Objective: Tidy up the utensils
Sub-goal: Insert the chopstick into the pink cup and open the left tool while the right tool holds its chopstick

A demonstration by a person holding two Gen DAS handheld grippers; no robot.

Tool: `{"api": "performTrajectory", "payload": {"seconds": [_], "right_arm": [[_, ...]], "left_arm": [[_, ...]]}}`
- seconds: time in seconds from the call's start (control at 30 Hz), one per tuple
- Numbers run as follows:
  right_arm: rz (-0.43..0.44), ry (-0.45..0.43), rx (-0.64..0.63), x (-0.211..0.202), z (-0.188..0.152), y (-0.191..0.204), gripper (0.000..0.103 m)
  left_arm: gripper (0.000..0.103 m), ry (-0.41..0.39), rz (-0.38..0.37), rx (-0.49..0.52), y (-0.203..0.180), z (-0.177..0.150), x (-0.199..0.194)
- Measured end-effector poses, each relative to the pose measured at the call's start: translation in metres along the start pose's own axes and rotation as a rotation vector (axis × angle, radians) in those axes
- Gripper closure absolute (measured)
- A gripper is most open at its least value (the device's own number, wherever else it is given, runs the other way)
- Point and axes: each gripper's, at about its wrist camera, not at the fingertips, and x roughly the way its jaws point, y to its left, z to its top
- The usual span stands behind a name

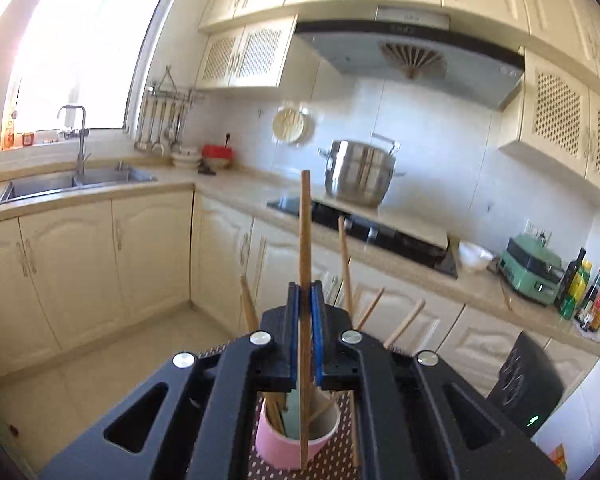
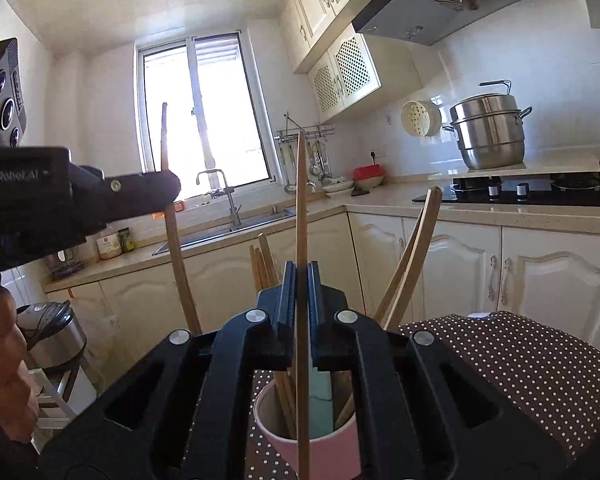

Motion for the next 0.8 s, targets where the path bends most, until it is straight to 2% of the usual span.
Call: {"api": "performTrajectory", "payload": {"seconds": [0.37,0.47,0.73,0.8], "right_arm": [[0.004,-0.088,0.022,0.015,0.009,-0.006,0.097],[0.004,-0.101,0.019,0.017,0.01,-0.005,0.097],[-0.031,-0.12,0.024,0.024,0.002,-0.009,0.097],[-0.038,-0.123,0.024,0.027,0.0,-0.008,0.097]], "left_arm": [[0.097,-0.103,-0.012,-0.044,0.0,0.022,0.003],[0.097,-0.085,-0.012,-0.014,-0.004,0.022,0.008],[0.097,0.021,-0.008,-0.013,0.007,-0.012,0.034],[0.096,0.016,0.01,-0.008,0.008,-0.019,0.036]]}}
